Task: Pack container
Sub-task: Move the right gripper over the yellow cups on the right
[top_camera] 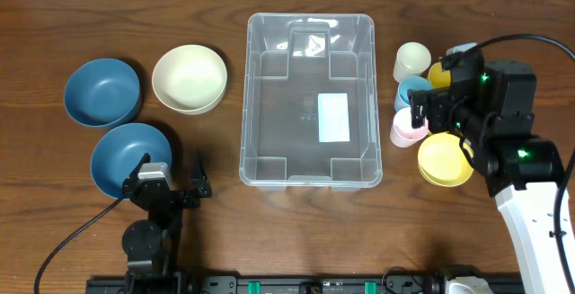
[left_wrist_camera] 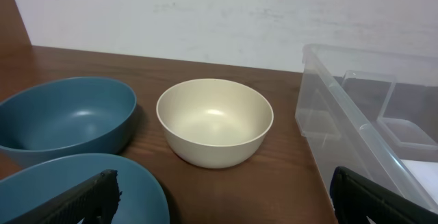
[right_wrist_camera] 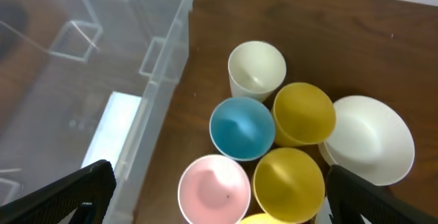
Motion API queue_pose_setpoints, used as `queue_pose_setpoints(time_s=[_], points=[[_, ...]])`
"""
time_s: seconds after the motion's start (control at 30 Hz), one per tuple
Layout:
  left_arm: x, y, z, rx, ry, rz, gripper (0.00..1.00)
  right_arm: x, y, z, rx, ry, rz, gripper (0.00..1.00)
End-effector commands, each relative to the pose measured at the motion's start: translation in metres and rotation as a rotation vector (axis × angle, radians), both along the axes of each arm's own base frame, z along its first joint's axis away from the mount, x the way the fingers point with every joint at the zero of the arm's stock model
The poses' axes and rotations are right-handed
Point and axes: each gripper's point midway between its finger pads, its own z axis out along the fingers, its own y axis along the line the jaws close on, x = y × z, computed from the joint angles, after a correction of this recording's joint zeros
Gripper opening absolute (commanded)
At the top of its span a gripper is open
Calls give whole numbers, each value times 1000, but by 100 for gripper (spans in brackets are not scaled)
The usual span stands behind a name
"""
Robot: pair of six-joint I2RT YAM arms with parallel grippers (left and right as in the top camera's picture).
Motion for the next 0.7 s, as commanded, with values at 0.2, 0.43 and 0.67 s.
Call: queue_pose_setpoints(time_s=[0.2,0.43,0.67], points=[[0,-3,-17,11,41,-16,98,-22,-46,-15,16,118,-378,80],[0,-3,-17,11,41,-16,98,-43,-46,-33,58,234,-445,66],[0,-3,-17,11,41,-16,98,-56,-39,-63,82,346,-445,60]])
